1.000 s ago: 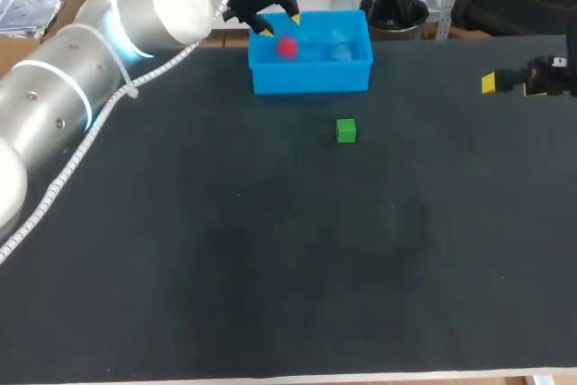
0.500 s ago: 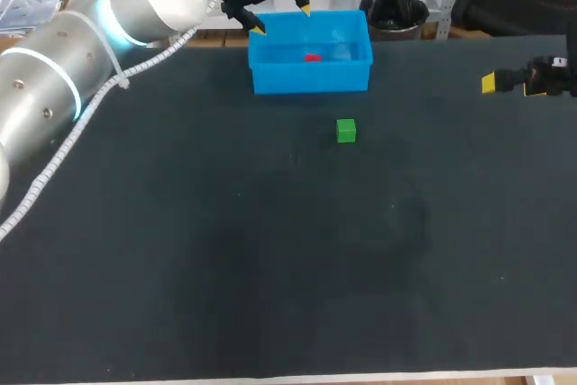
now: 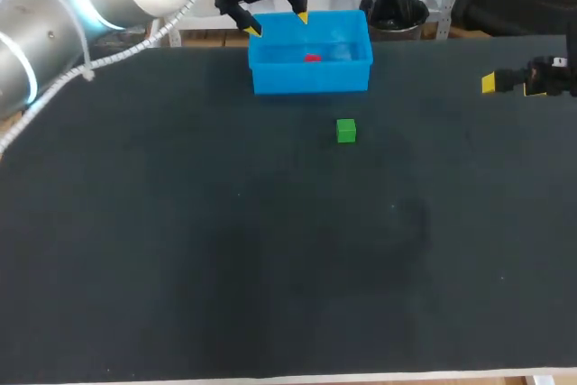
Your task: Use the left arm to pick the red cube and place it into the blue plastic box first, then use the right arm to grasp the green cube and put it into the same blue plastic box after the first action is fully finished.
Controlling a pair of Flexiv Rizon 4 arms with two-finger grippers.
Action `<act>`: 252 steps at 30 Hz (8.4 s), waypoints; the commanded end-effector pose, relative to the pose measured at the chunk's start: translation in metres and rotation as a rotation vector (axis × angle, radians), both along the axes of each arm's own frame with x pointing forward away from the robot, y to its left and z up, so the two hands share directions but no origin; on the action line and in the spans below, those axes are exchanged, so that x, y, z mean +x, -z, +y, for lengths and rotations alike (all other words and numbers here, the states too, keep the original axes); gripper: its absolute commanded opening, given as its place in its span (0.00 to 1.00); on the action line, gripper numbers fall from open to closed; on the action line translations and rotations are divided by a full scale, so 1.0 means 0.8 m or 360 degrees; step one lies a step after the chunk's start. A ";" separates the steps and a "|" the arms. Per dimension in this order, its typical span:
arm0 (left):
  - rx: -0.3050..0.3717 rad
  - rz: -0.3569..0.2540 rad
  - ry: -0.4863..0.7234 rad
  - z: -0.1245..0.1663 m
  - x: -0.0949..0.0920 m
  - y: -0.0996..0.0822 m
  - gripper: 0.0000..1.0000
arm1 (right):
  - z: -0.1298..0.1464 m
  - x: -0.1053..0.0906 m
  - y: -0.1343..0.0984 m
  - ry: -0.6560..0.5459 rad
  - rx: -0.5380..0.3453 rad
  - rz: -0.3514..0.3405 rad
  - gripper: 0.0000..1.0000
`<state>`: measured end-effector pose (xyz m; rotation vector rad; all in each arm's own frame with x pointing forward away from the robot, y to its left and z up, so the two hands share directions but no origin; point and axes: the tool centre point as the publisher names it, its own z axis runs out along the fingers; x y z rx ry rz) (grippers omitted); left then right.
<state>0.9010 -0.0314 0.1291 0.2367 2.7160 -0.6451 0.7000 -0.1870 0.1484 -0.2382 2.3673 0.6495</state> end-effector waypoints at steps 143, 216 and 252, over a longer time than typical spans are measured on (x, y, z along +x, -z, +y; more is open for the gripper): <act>-0.0249 -0.0607 0.1050 0.107 -0.186 0.000 1.00 | 0.124 0.052 0.008 -0.0053 -0.0726 0.0544 1.00; -0.0249 -0.0607 0.1050 0.107 -0.186 0.000 1.00 | 0.259 0.008 0.033 0.0058 -0.0895 0.0919 1.00; -0.0249 -0.0607 0.1050 0.107 -0.186 0.000 1.00 | 0.295 0.083 0.120 0.0216 -0.0993 0.0812 1.00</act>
